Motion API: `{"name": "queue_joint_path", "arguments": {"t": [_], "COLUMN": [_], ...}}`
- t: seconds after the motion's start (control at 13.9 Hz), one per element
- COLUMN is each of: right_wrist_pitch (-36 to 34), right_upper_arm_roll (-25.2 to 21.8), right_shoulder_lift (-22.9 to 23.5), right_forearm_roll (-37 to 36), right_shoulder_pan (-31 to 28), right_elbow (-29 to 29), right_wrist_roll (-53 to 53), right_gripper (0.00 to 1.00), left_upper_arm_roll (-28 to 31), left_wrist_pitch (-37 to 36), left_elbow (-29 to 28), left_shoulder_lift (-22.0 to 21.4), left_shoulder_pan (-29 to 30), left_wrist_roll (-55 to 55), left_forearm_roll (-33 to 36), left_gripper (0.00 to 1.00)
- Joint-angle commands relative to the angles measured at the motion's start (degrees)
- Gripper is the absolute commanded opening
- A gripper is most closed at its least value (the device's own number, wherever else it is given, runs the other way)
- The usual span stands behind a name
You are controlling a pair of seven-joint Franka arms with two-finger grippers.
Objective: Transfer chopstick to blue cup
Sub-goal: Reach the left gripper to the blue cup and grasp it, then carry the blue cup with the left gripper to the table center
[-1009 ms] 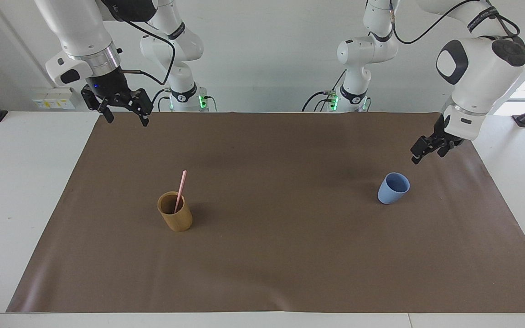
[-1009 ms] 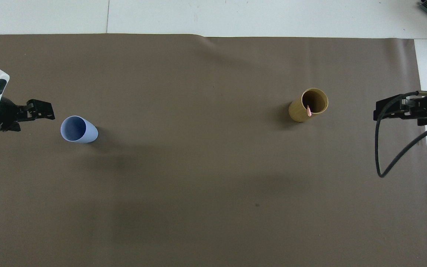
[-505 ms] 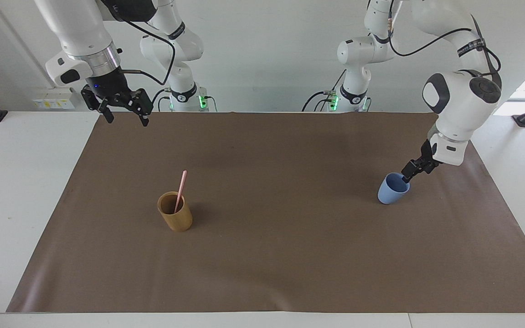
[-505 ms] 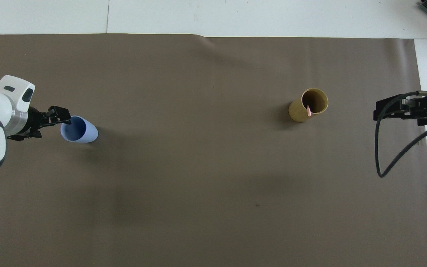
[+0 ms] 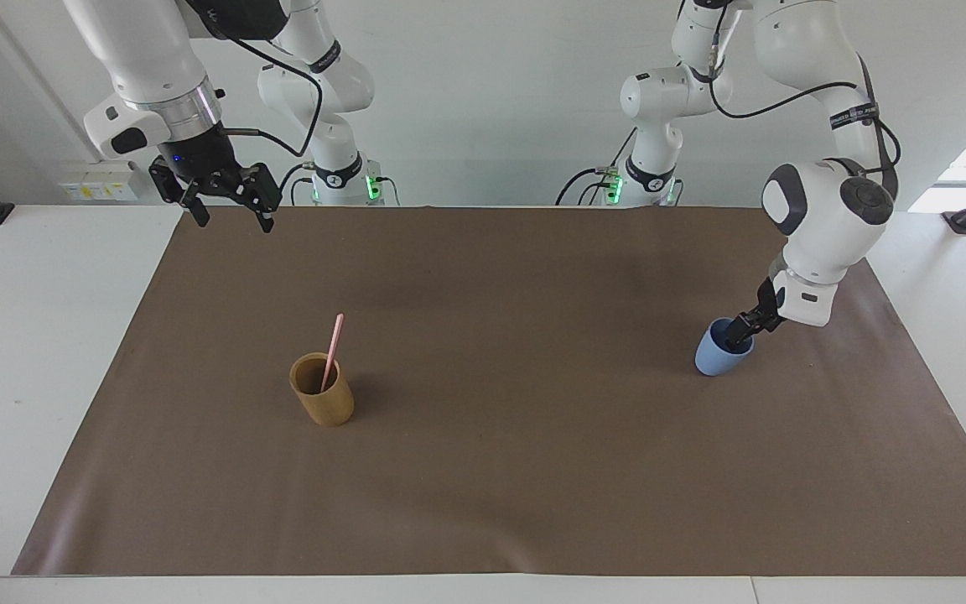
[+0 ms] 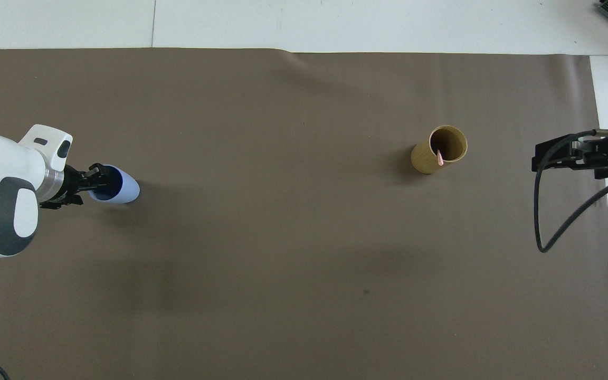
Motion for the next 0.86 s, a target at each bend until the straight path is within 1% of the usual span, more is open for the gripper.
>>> {"name": "queue_joint_path", "arguments": {"t": [0.0,0.29,0.36,0.43,0.5,0.58,0.65,0.79], "right_wrist_pitch": [-0.09,-0.09,-0.09,-0.09,-0.09,-0.17,-0.09,-0.17], "right_upper_arm_roll": [0.27,0.27,0.27,0.27,0.27,0.27,0.27,0.27], "right_shoulder_lift": [0.18,0.18,0.18,0.18,0.18,0.18,0.18,0.18], "right_forearm_roll": [1.04,1.04,1.04,1.04,1.04,1.04,1.04,1.04], "right_shoulder_pan": [-0.96,-0.96,-0.96,-0.96,-0.96,-0.87,-0.96,-0.96], "right_elbow": [0.38,0.38,0.38,0.38,0.38,0.38,0.38,0.38], "right_wrist_roll": [-1.08,-1.08,-1.08,-1.08,-1.08,-1.08,-1.08,-1.08], "right_gripper": [1.0,1.0,1.0,1.0,1.0,1.0,1.0,1.0], "left_upper_arm_roll": [-0.19,-0.45,-0.71,-0.54,-0.54,-0.62,-0.71,-0.71], "left_wrist_pitch": [-0.55,-3.54,-3.55,-3.55,-3.55,-3.46,-2.85,-2.84], "left_elbow": [0.5,5.95,7.35,9.19,10.52,10.88,10.8,10.97], "left_shoulder_lift": [-0.21,-0.56,-0.48,-0.04,0.49,0.58,0.58,0.58], "left_shoulder_pan": [-1.48,-1.84,-3.67,-6.73,-9.81,-12.54,-15.0,-19.49], "left_wrist_roll": [-2.08,-2.08,-2.78,-5.48,-9.51,-13.99,-17.6,-19.48], "left_forearm_roll": [0.32,0.32,0.76,1.2,3.46,6.62,8.04,8.14], "left_gripper": [0.0,0.0,0.0,0.0,0.0,0.0,0.0,0.0]}}
